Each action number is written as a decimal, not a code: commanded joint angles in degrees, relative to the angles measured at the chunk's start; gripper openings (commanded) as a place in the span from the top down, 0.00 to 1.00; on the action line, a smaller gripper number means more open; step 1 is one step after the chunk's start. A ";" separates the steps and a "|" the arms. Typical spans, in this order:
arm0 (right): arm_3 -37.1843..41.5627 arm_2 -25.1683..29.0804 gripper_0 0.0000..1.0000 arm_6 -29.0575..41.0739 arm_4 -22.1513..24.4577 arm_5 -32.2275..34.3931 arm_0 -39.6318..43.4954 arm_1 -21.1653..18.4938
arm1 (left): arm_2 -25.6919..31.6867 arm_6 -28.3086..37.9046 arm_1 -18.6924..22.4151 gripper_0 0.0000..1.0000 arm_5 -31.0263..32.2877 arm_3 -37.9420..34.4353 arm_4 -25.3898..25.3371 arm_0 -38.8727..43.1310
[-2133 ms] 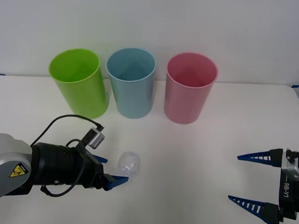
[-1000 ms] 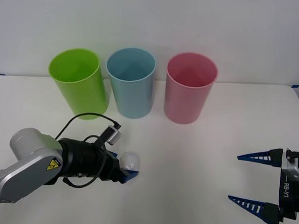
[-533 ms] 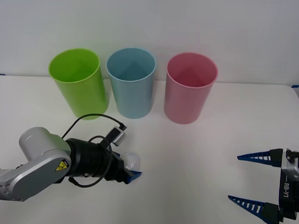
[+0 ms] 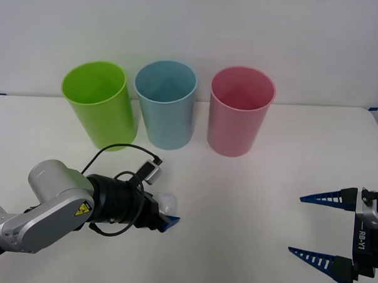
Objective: Put cans in the blue bin and PET bottles in the pink bin and trash in the green bin.
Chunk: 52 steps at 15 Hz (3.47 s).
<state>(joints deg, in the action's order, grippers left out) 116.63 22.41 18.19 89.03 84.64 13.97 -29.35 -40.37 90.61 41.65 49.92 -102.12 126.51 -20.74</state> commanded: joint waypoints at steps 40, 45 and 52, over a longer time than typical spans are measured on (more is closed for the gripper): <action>0.00 0.00 0.00 0.00 0.00 0.00 0.00 0.00 | 9.35 -17.04 -5.44 0.94 -7.91 0.78 -4.52 6.77; 0.00 0.00 0.00 0.00 0.00 0.00 0.00 0.00 | 14.44 -25.57 -3.33 0.95 -9.76 -1.33 -12.52 11.34; 0.00 0.00 0.00 0.00 0.00 0.00 0.00 0.00 | 20.51 -44.64 0.97 0.98 -12.75 -3.18 -43.98 13.36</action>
<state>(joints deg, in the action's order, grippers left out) 116.63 22.41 18.19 89.03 84.64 13.97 -29.36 -20.20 48.47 41.72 37.39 -104.88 87.18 -7.44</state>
